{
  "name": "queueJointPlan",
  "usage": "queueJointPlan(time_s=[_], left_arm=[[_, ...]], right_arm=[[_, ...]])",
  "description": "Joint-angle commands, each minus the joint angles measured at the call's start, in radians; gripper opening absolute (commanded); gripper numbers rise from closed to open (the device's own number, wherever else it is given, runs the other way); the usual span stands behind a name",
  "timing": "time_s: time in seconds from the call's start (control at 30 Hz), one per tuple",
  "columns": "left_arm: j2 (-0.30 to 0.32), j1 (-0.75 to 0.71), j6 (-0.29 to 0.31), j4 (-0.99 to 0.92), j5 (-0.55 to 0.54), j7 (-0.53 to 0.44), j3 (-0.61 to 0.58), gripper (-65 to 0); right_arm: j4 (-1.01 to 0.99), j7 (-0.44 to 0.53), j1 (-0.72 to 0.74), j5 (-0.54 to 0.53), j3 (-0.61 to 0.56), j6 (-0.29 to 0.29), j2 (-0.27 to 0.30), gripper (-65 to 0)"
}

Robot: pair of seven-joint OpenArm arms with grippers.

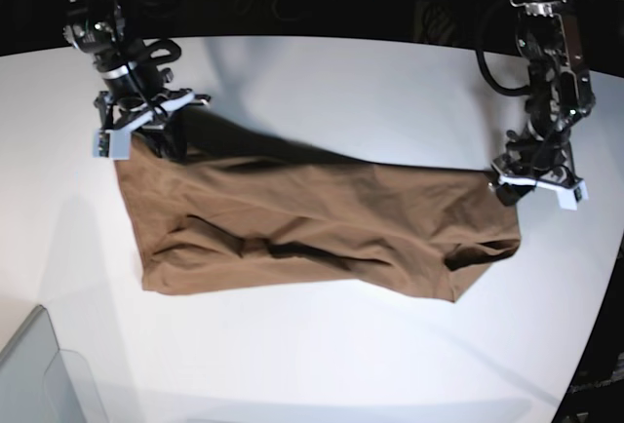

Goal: Layout the t-shirt on the table in an organized manner, then fold the t-shirt properly
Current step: 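Grasp the shirt edge with both grippers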

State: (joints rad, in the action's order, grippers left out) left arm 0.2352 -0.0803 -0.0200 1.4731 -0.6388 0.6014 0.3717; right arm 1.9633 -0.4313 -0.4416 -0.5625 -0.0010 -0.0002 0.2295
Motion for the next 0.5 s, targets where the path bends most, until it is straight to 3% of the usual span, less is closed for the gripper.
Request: queueJointPlan(time_s=[0.0, 0.27, 0.4, 0.47], left_arm=[[0.000, 0.023, 0.012, 0.018, -0.002, -0.021, -0.004, -38.9], [-0.081, 0.086, 0.016, -0.019, 0.175, -0.021, -0.012, -38.9], [-0.095, 0.127, 0.016, -0.091, 0.208, -0.021, -0.012, -39.4], [-0.096, 0.138, 0.016, -0.107, 0.205, -0.019, -0.012, -43.3]], right_arm=[[0.017, 0.024, 0.003, -0.009, 0.002, 0.006, 0.005, -65.0], [0.014, 0.024, 0.005, -0.009, 0.002, 0.006, 0.001, -65.0], [0.012, 0.024, 0.005, -0.008, 0.002, 0.006, 0.003, -65.0], [0.012, 0.024, 0.007, -0.008, 0.002, 0.006, 0.003, -65.0]])
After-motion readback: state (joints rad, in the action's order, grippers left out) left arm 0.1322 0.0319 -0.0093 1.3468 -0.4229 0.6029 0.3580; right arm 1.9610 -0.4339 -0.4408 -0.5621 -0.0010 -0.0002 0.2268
